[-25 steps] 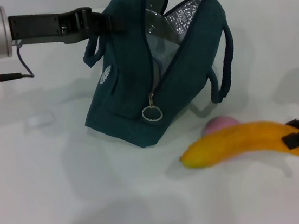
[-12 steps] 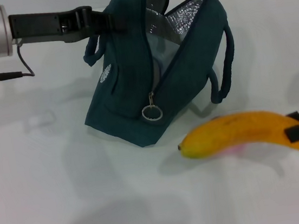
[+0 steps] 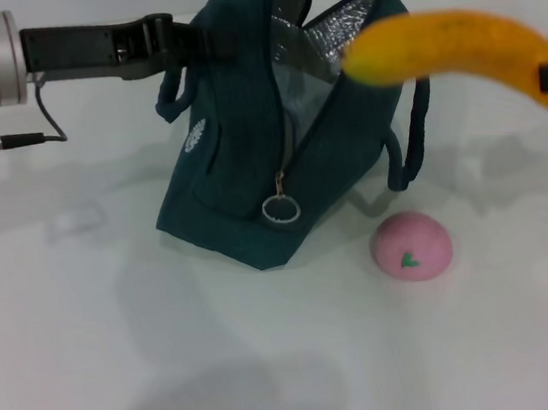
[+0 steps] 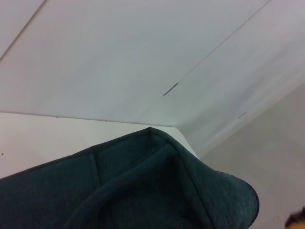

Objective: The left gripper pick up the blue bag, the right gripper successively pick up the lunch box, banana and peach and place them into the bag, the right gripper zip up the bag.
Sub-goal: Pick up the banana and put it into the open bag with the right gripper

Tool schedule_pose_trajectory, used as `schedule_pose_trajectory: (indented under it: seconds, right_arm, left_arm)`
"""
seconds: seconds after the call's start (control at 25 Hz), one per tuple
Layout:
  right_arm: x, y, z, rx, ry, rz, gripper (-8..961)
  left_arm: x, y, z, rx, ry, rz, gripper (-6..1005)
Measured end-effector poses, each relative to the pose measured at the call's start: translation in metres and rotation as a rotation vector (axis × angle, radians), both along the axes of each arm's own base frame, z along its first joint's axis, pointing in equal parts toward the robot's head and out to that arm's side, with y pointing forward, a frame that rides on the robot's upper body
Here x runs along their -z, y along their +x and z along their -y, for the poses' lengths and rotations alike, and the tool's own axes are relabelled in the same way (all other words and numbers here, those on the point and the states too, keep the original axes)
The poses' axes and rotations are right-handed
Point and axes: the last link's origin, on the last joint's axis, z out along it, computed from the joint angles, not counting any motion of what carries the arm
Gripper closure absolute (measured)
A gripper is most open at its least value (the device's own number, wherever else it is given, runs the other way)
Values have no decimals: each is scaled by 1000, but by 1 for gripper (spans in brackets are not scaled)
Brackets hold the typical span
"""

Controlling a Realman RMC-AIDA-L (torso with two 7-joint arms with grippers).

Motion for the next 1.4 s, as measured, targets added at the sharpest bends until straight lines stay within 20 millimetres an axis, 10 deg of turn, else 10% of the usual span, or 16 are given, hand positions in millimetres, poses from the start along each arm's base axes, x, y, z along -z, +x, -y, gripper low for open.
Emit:
schedule_pose_trajectory:
  seconds: [1.4]
  right_arm:
    - [42, -109, -62, -380, 312, 519, 507]
  left_arm:
    - [6, 11, -1, 17, -20, 13, 946]
